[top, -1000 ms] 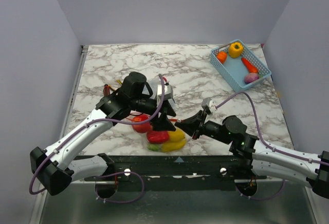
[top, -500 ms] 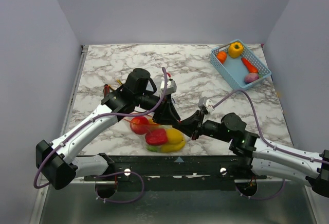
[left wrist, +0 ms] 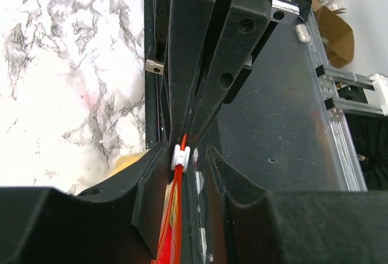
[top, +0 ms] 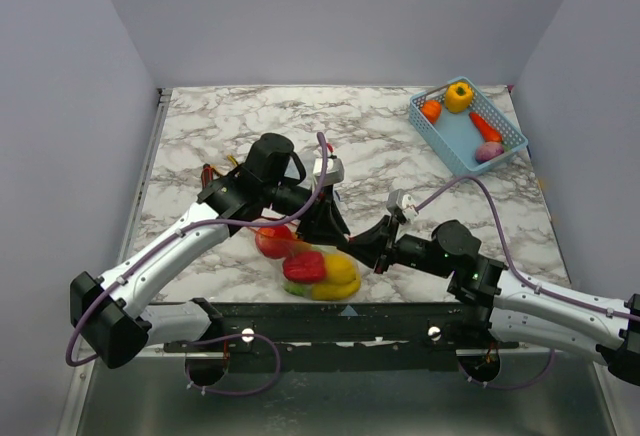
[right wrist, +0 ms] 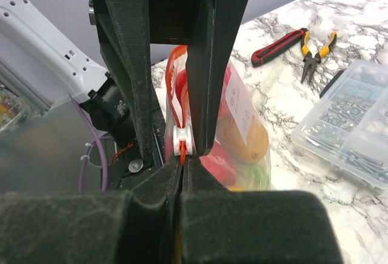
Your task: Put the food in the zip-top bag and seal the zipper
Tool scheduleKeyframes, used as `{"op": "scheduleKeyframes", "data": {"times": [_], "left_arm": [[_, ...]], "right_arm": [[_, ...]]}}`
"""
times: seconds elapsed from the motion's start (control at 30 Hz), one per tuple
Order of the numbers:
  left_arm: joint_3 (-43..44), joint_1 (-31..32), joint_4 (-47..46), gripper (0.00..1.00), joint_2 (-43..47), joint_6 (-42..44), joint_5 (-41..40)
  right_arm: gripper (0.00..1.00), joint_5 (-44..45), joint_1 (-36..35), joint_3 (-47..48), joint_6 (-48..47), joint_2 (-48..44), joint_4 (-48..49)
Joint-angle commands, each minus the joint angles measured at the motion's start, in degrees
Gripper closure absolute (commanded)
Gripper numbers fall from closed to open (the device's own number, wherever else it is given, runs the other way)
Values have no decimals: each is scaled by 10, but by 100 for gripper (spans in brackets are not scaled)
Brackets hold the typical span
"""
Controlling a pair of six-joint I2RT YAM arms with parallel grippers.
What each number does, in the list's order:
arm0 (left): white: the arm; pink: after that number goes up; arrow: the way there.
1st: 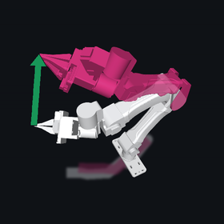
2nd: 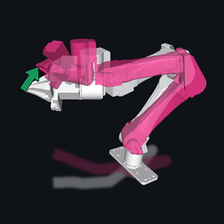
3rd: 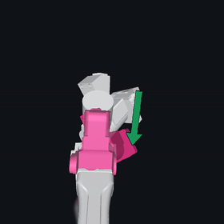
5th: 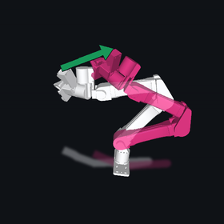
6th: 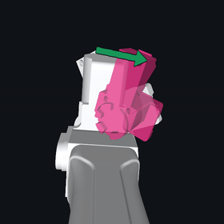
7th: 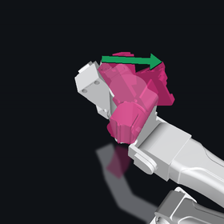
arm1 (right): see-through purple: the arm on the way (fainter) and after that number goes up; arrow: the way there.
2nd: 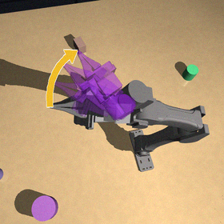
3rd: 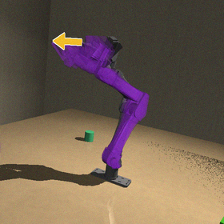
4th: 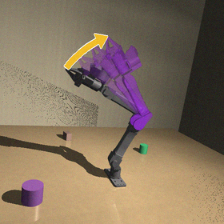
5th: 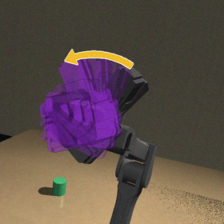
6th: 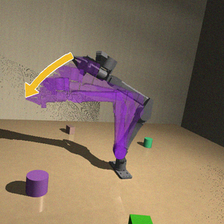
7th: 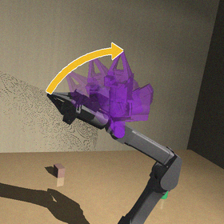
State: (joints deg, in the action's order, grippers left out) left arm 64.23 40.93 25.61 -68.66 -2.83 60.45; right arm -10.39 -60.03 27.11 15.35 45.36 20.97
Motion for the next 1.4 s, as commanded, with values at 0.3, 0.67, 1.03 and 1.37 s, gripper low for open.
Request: {"op": "scheduleKeyframes", "data": {"times": [0.3,0.67,1.03,1.37], "left_arm": [[24,3,21,94,-12,17,-2],[30,3,51,100,-1,50,-56],[32,-5,74,100,8,73,-95],[34,-8,57,100,6,50,-68]], "right_arm": [[100,24,2,0,1,-1,6],[100,135,2,-1,100,11,16],[100,180,1,-37,114,-69,1],[88,75,1,-4,38,-60,-84]]}}
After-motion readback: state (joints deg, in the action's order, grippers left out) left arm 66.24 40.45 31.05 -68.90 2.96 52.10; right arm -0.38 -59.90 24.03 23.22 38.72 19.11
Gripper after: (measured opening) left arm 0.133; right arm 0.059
